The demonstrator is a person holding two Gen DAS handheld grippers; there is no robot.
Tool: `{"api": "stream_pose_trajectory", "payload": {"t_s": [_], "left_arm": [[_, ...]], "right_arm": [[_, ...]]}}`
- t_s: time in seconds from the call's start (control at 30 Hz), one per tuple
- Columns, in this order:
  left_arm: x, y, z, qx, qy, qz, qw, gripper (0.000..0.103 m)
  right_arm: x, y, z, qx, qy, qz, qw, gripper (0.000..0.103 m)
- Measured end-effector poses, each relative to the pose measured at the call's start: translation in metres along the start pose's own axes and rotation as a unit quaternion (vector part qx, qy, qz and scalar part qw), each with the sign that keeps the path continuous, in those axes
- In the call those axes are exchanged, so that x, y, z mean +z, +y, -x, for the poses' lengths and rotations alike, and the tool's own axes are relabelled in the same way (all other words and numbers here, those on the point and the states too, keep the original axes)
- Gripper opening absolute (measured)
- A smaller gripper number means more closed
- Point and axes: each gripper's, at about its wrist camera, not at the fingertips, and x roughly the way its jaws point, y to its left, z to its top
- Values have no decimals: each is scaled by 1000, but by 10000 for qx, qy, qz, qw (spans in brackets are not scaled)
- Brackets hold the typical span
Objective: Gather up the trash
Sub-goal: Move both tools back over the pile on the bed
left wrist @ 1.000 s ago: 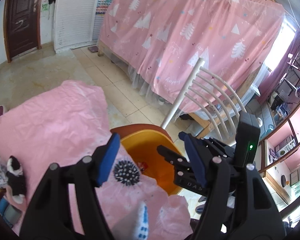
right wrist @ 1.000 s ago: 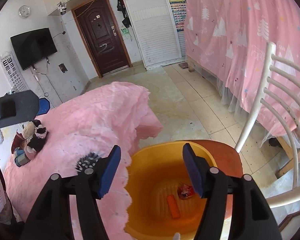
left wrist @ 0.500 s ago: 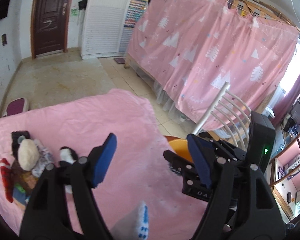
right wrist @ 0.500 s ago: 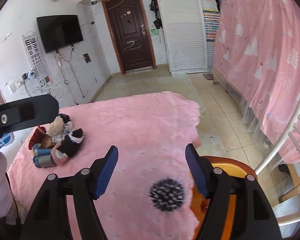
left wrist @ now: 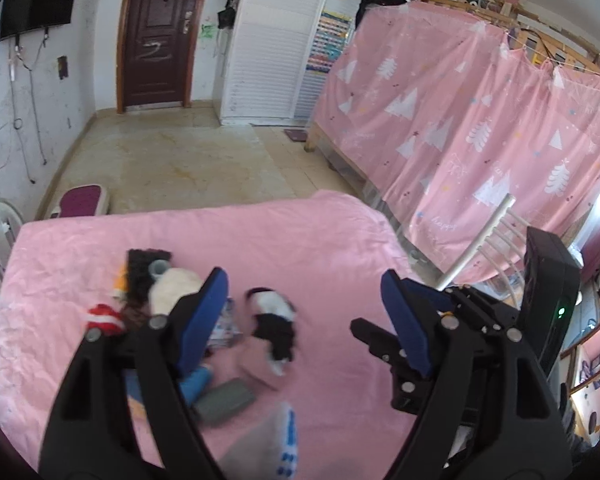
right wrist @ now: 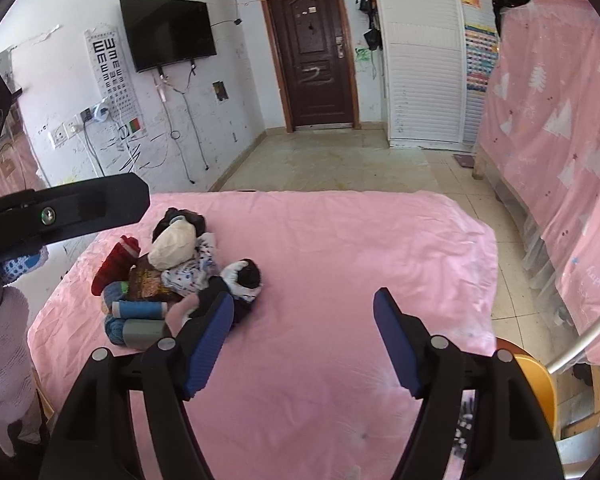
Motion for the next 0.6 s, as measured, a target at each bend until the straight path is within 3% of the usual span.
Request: {"api": "stream_pose_trajectory", "payload": {"t_s": [0.5, 0.6], "left_arm": [[-32, 108, 11, 961, 201, 461, 9941, 76], [-39, 117, 10, 1007, 285, 310, 9940, 86]], "right_arm": [[11, 49, -55, 202, 406, 254, 9986, 68], [12, 52, -65, 177, 490, 230, 9984, 68]]}}
